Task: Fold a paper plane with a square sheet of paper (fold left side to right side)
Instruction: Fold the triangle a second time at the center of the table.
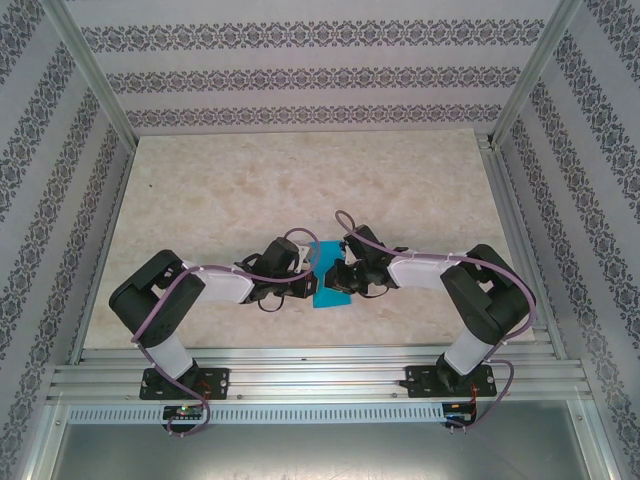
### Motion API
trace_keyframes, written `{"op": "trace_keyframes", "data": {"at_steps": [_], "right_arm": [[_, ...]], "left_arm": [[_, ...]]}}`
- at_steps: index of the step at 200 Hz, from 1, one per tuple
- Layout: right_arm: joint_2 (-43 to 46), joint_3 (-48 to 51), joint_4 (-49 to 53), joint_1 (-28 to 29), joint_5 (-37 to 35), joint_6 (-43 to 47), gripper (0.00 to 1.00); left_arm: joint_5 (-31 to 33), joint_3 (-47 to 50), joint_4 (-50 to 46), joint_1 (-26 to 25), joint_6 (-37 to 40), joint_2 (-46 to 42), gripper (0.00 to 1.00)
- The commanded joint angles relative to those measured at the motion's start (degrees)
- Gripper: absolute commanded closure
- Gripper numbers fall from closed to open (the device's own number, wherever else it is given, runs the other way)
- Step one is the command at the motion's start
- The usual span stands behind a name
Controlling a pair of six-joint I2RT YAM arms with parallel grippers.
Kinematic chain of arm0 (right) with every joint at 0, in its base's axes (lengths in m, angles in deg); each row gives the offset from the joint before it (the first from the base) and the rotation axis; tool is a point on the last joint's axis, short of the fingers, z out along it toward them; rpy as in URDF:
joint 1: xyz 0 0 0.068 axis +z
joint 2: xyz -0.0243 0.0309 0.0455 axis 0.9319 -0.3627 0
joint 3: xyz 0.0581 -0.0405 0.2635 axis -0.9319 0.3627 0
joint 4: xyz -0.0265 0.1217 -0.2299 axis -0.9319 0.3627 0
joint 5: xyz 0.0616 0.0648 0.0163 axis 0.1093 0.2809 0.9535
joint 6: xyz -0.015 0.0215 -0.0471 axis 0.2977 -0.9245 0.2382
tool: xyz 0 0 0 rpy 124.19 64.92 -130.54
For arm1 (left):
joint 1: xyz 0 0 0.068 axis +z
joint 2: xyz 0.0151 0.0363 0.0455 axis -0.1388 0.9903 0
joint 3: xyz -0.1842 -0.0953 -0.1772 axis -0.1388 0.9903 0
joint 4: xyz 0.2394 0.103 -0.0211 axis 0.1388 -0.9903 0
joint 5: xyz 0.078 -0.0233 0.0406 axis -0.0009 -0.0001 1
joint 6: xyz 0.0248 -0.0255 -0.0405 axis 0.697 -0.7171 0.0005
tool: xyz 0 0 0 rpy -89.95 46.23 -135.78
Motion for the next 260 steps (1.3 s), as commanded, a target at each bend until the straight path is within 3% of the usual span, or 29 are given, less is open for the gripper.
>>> {"op": "trace_keyframes", "data": {"at_steps": [1, 116, 166, 186, 217, 234, 260], "right_arm": [[-0.2, -1.1, 1.4, 0.6, -1.3, 1.4, 0.85], [-3.4, -0.7, 4.4, 0.6, -2.2, 2.8, 0.85], [-5.2, -0.7, 6.0, 0.6, -2.9, 3.6, 0.85], [-5.7, -0.9, 6.0, 0.8, -3.0, 3.5, 0.85], [-5.9, -1.2, 6.1, 0.9, -3.1, 3.5, 0.85], [-5.9, -1.3, 6.1, 0.9, -3.2, 3.5, 0.85], [-6.0, -1.4, 6.3, 1.1, -3.1, 3.5, 0.85]], "left_arm": [[1.8, -0.2, -2.4, 0.7, 1.5, 1.5, 0.95], [1.8, 0.6, -2.2, 0.7, 1.3, 0.1, 0.95], [2.1, 2.5, -4.2, 1.2, 0.8, -8.5, 0.80], [2.0, 3.7, -5.6, 1.4, 0.5, -12.5, 0.78], [-4.2, 6.1, -1.3, 1.4, -2.3, -14.3, 0.82], [-8.9, 6.9, 4.6, 1.4, -6.1, -12.1, 0.84], [-11.0, 6.4, 9.4, 1.2, -9.5, -8.2, 0.86]]}}
